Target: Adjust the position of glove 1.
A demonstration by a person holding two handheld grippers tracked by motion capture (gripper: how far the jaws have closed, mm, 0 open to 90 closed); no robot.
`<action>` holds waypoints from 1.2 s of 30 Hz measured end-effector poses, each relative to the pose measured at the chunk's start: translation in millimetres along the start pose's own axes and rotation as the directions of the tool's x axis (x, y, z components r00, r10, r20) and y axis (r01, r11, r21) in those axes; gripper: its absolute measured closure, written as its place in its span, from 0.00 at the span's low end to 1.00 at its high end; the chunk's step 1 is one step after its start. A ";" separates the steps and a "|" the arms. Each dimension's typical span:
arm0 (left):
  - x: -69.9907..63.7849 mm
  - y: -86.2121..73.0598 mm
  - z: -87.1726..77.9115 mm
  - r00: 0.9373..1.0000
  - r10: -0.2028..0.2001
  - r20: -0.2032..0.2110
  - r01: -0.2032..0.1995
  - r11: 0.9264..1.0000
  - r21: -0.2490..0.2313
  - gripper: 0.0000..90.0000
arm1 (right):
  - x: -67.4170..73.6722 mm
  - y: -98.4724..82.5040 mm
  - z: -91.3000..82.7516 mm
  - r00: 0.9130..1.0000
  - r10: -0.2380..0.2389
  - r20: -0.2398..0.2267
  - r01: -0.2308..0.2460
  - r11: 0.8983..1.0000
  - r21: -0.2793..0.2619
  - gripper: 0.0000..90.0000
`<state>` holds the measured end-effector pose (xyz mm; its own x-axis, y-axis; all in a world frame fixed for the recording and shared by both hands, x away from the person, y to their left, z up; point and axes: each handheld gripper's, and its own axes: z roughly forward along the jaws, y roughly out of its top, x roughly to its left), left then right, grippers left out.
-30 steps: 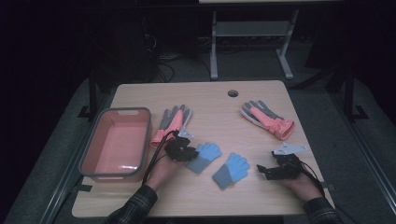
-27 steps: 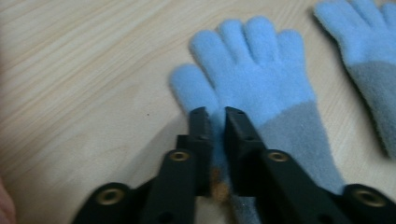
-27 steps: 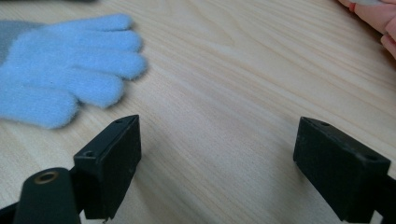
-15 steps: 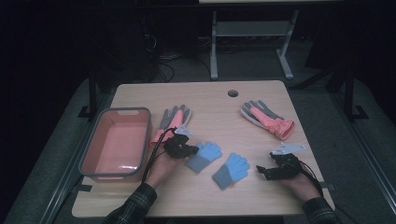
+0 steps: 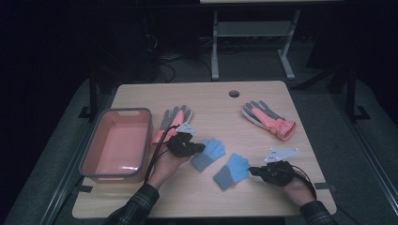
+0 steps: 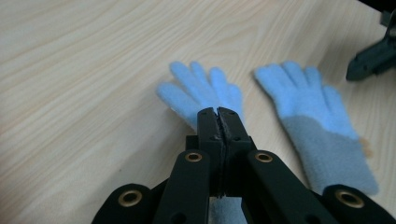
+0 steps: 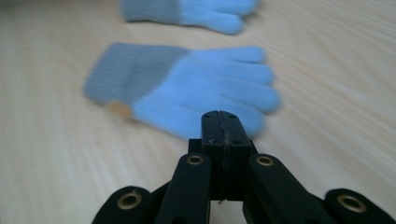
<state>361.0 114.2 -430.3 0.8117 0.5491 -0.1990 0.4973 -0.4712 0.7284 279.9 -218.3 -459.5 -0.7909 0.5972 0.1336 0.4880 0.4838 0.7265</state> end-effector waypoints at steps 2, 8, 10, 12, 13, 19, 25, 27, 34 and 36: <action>-3.0 2.0 -0.7 1.000 0.003 0.008 -0.002 1.000 -0.009 0.99 | 5.9 2.4 3.1 0.999 -0.024 -0.033 0.024 1.000 -0.001 1.00; -11.6 5.8 -0.7 1.000 0.013 0.023 -0.012 1.000 -0.021 0.99 | 25.0 8.0 17.1 0.993 -0.079 -0.092 0.083 0.996 0.035 1.00; -13.3 7.1 -0.8 1.000 0.012 0.029 -0.011 1.000 -0.022 0.99 | 26.5 8.2 19.5 0.992 -0.083 -0.100 0.087 0.995 0.042 1.00; -16.5 8.3 -0.2 0.999 0.005 0.034 -0.004 1.000 -0.025 0.99 | 27.1 8.1 20.7 0.991 -0.086 -0.101 0.091 0.995 0.047 1.00; -17.6 8.8 0.2 0.999 0.008 0.037 -0.008 1.000 -0.023 0.99 | 27.3 8.1 21.1 0.991 -0.085 -0.102 0.090 0.995 0.047 1.00; -24.7 11.5 3.5 0.999 0.025 0.047 -0.024 1.000 -0.016 0.99 | 29.3 9.6 25.8 0.991 -0.083 -0.107 0.090 0.994 0.057 1.00; -28.9 14.4 6.3 0.997 0.039 0.059 -0.038 0.999 -0.015 0.99 | 31.2 13.0 31.7 0.989 -0.095 -0.111 0.102 0.993 0.061 1.00; -30.5 15.3 7.3 0.997 0.048 0.062 -0.047 0.999 -0.015 0.99 | 31.9 14.4 33.9 0.990 -0.087 -0.113 0.095 0.993 0.066 1.00; -37.6 18.0 10.7 0.996 0.052 0.072 -0.051 0.999 -0.010 0.99 | 31.1 17.8 40.4 0.990 -0.091 -0.111 0.099 0.993 0.069 1.00; -39.3 18.7 12.1 0.996 0.051 0.078 -0.050 0.999 -0.011 0.99 | 31.1 19.0 42.1 0.990 -0.087 -0.107 0.095 0.993 0.071 1.00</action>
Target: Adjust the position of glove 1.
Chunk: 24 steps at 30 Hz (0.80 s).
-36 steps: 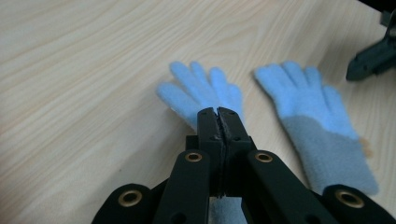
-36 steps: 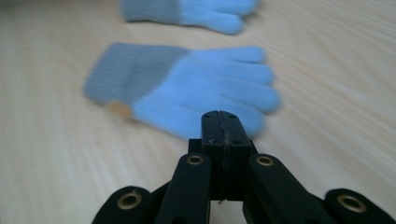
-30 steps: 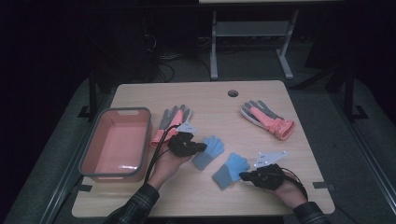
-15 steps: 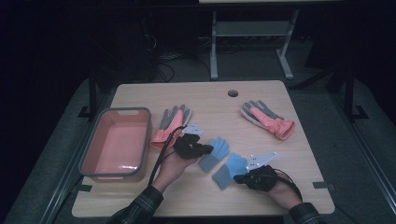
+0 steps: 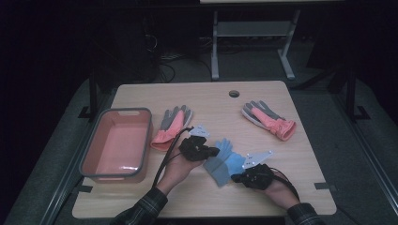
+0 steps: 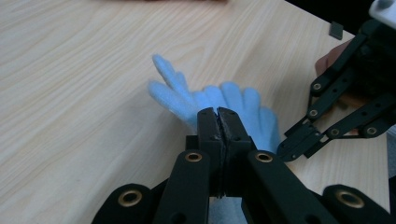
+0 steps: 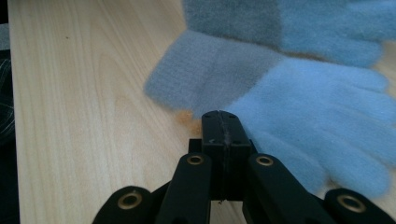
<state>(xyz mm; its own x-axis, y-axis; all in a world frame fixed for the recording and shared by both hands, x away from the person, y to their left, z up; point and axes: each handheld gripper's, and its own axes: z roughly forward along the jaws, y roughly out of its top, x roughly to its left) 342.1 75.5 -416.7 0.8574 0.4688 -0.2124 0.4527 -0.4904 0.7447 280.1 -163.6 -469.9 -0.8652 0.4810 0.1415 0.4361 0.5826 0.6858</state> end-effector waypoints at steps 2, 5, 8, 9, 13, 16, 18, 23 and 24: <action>-2.6 1.3 2.2 1.000 0.005 0.006 -0.005 1.000 0.003 0.99 | -0.4 1.9 2.1 1.000 -0.008 0.002 0.008 1.000 -0.003 1.00; -7.8 3.4 5.7 1.000 0.015 0.019 -0.015 1.000 0.008 0.99 | 0.2 3.3 3.0 1.000 -0.005 0.002 0.005 1.000 0.000 1.00; -13.2 4.6 10.0 0.999 0.024 0.030 -0.024 1.000 0.012 0.99 | -0.7 3.5 3.5 1.000 -0.011 0.004 0.011 1.000 -0.003 1.00; -16.1 4.6 12.3 0.999 0.022 0.037 -0.022 1.000 0.016 0.99 | -0.8 3.5 3.5 1.000 -0.014 0.006 0.014 1.000 -0.002 1.00; -24.6 3.9 19.0 0.998 0.035 0.054 -0.037 0.999 0.033 0.99 | -0.6 3.5 3.6 1.000 -0.014 0.009 0.014 1.000 -0.003 1.00; -29.2 2.8 23.3 0.997 0.040 0.068 -0.043 0.998 0.041 0.99 | -0.6 3.5 3.6 1.000 -0.013 0.009 0.013 1.000 -0.003 1.00; -31.6 1.4 26.9 0.996 0.038 0.075 -0.042 0.998 0.053 0.99 | -0.4 3.5 3.6 1.000 -0.013 0.011 0.013 1.000 -0.004 1.00; -35.3 -1.0 33.9 0.996 0.028 0.090 -0.033 0.997 0.064 0.97 | -0.3 3.4 3.7 1.000 -0.014 0.012 0.015 1.000 -0.004 1.00; -35.4 -1.0 34.0 0.996 0.027 0.091 -0.033 0.997 0.065 0.97 | 0.0 3.4 3.5 1.000 -0.010 0.012 0.011 1.000 -0.003 1.00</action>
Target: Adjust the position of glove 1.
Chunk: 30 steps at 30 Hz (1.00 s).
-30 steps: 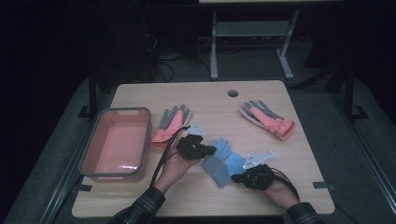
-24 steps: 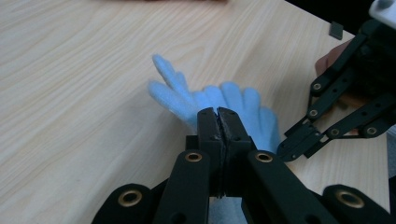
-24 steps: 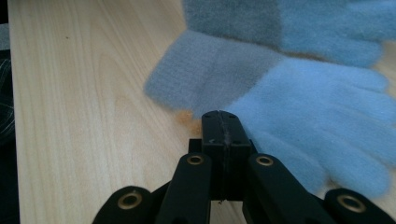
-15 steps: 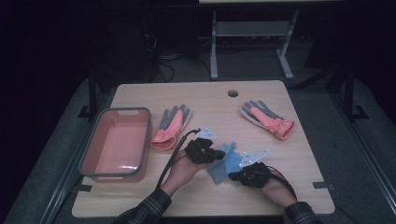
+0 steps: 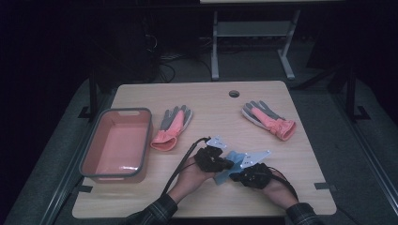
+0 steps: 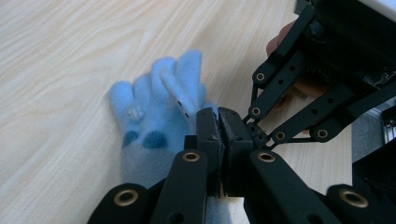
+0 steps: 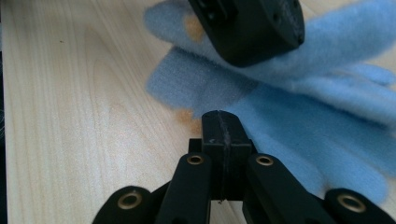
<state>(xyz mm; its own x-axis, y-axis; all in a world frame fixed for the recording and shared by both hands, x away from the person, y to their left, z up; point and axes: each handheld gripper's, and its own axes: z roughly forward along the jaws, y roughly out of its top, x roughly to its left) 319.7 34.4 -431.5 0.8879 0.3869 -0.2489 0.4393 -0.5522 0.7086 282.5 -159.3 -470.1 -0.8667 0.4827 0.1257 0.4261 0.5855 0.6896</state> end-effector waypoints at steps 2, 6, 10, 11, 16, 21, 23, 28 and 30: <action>-0.2 0.4 0.0 1.000 -0.007 0.009 0.008 1.000 -0.011 0.96 | 0.1 -0.1 -0.1 1.000 0.000 0.000 0.000 1.000 0.000 1.00; 0.3 1.8 -0.6 0.999 -0.036 0.036 0.037 0.999 -0.032 0.91 | 0.4 -0.6 -0.7 1.000 0.000 0.001 0.000 1.000 0.001 1.00; 0.8 2.2 -2.5 0.999 -0.039 0.023 0.040 0.998 -0.039 0.84 | -0.2 -2.8 -6.3 1.000 -0.001 0.001 0.001 1.000 -0.010 1.00; 2.0 2.1 -4.7 1.000 -0.025 0.000 0.025 0.999 -0.035 0.79 | 0.1 -5.0 -12.5 1.000 0.008 0.000 -0.008 1.000 -0.022 0.98; 6.5 -0.2 -5.7 0.999 0.001 -0.051 -0.002 1.000 -0.018 0.62 | -4.2 -13.1 -26.7 0.999 0.031 0.036 -0.029 0.998 -0.049 0.83; 8.7 -4.5 0.3 0.997 0.033 -0.066 -0.033 0.999 0.004 0.36 | -18.0 -24.5 -39.0 0.989 0.057 0.136 -0.050 0.997 -0.056 0.48; 8.8 -5.8 3.0 0.996 0.042 -0.082 -0.043 0.999 -0.001 0.28 | -24.9 -29.0 -41.6 0.983 0.084 0.162 -0.076 0.996 -0.056 0.42; 8.2 -8.5 12.4 0.994 0.046 -0.097 -0.045 0.999 0.017 0.20 | -40.8 -36.8 -45.8 0.964 0.149 0.221 -0.136 0.988 -0.074 0.28; 6.4 -9.8 17.1 0.993 0.062 -0.103 -0.059 0.998 0.032 0.19 | -45.3 -39.4 -46.4 0.956 0.169 0.238 -0.154 0.985 -0.079 0.25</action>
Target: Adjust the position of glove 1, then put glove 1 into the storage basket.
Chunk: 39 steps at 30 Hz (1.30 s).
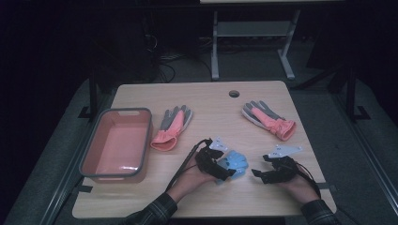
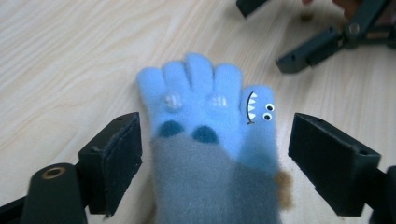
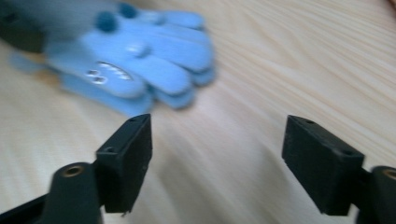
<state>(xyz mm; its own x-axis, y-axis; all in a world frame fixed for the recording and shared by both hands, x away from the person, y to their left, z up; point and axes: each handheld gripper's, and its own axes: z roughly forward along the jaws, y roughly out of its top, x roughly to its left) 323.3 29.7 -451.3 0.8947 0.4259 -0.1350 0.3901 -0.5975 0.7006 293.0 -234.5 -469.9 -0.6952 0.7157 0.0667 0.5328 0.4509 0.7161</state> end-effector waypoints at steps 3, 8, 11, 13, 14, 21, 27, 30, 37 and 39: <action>-1.6 -1.0 5.2 1.000 0.031 -0.004 -0.031 0.999 0.025 0.18 | -4.3 -2.1 0.9 0.999 0.010 0.041 -0.010 1.000 0.002 0.20; -4.0 -4.0 14.5 0.998 0.047 -0.035 -0.046 0.998 0.048 0.18 | -8.5 -5.0 5.2 0.996 0.008 0.085 -0.009 1.000 0.010 0.18; -5.2 -5.7 17.5 0.998 0.047 -0.037 -0.044 0.997 0.061 0.18 | -9.5 -5.6 6.0 0.996 0.003 0.085 -0.004 1.000 0.008 0.18; -7.5 -6.8 20.1 0.996 0.068 -0.054 -0.064 0.995 0.075 0.18 | -9.2 -5.7 5.7 0.996 0.009 0.087 -0.010 1.000 0.009 0.18; -8.9 -6.9 20.7 0.995 0.075 -0.064 -0.071 0.995 0.076 0.19 | -9.5 -5.9 5.6 0.996 0.008 0.086 -0.009 1.000 0.009 0.18; -13.8 -8.7 19.8 0.991 0.110 -0.074 -0.105 0.992 0.070 0.27 | -10.8 -7.5 6.0 0.997 0.013 0.078 -0.013 1.000 -0.003 0.18; -12.3 -9.0 16.0 0.990 0.117 -0.074 -0.112 0.992 0.065 0.44 | -12.4 -8.8 6.9 0.997 0.021 0.074 -0.020 1.000 -0.014 0.16; -11.0 -9.3 14.4 0.990 0.120 -0.068 -0.116 0.991 0.061 0.55 | -12.3 -8.9 7.1 0.997 0.024 0.073 -0.023 1.000 -0.016 0.16; -13.9 -7.1 12.9 0.988 0.145 -0.043 -0.141 0.987 0.083 0.79 | -12.4 -8.9 7.2 0.997 0.030 0.075 -0.029 0.999 -0.016 0.16; -13.8 -7.1 12.9 0.988 0.145 -0.044 -0.141 0.987 0.082 0.81 | -12.4 -8.9 7.3 0.997 0.030 0.075 -0.029 0.999 -0.016 0.16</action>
<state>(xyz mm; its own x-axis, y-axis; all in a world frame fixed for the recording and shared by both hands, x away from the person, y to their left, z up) 311.1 19.3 -463.5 0.9314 0.3641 -0.0014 0.2767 -0.7053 0.6527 300.4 -243.5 -482.1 -0.6407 0.7670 0.0359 0.5451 0.4214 0.7248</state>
